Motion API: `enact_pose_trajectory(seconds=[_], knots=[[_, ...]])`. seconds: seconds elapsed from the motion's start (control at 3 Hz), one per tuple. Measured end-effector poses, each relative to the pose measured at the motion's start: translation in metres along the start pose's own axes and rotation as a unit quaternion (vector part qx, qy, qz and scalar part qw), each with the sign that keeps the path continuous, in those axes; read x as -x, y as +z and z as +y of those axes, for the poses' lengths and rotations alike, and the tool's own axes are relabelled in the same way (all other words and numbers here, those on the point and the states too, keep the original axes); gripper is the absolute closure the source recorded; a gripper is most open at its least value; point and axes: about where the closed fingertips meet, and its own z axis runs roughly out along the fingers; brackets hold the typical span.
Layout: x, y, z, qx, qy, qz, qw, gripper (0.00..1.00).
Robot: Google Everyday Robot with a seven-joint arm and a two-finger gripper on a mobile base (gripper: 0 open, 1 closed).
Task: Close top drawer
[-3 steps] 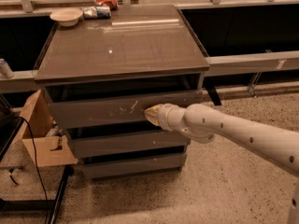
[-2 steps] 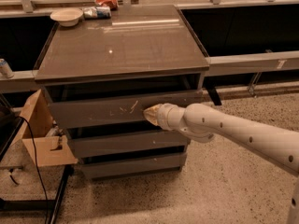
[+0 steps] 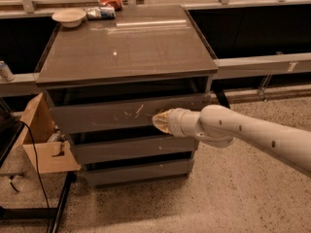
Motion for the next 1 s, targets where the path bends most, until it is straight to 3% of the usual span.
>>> enact_pose_trajectory(seconds=[0.33, 0.67, 1.0], knots=[[0.005, -0.021, 0.009, 0.034, 0.04, -0.022, 0.9984, 1.0], [0.01, -0.035, 0.021, 0.078, 0.093, -0.055, 0.991, 1.0], [0.023, -0.039, 0.03, 0.097, 0.1, -0.081, 0.9869, 0.81]])
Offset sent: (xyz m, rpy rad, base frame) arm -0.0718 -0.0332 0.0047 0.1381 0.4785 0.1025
